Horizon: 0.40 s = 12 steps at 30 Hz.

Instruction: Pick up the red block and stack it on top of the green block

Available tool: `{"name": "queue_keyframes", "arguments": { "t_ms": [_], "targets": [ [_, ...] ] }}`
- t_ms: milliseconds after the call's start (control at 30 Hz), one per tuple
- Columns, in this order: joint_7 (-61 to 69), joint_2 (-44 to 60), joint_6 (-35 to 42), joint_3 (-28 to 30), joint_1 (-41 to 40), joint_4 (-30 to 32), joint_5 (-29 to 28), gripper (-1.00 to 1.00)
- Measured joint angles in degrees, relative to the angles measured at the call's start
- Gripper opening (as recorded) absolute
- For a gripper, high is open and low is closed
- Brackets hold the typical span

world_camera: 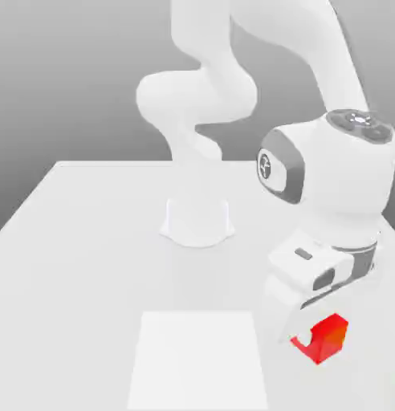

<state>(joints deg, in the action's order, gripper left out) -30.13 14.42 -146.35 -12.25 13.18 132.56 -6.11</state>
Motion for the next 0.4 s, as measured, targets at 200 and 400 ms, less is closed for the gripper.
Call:
{"name": "queue_keyframes", "arguments": {
  "t_ms": [200,400],
  "targets": [
    [4.00,8.15,2.64,-3.70,5.99,-10.13,-4.00,-1.00],
    [2.79,13.24,-1.55,-2.08,7.66,-10.93,-6.22,1.00]
  ]
}}
